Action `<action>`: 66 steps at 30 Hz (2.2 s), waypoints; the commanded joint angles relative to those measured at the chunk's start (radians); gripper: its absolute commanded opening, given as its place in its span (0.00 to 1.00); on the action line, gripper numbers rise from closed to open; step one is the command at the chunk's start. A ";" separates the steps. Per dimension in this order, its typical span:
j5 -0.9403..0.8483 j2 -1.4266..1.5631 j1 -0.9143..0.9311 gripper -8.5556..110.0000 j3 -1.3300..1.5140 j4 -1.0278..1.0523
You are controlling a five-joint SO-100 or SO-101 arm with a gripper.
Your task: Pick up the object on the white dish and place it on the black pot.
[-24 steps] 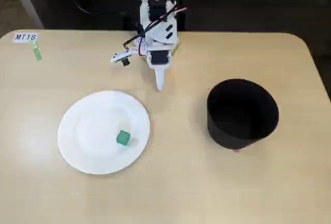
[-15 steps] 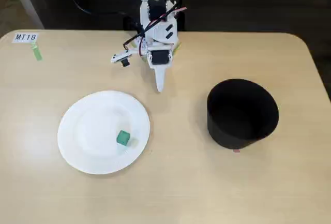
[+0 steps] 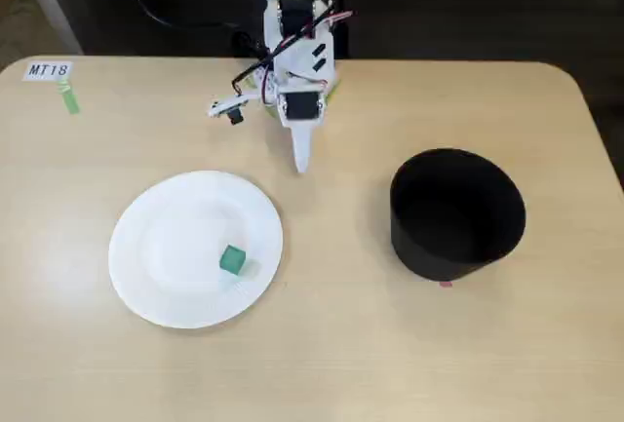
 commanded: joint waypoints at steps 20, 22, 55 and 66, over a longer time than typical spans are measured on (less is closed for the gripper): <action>0.227 -0.879 0.020 0.07 -0.784 0.009; 0.235 -0.980 0.038 0.07 -0.811 -0.012; 0.204 -1.818 0.295 0.32 -1.272 0.034; 0.152 -1.917 0.336 0.33 -1.330 0.002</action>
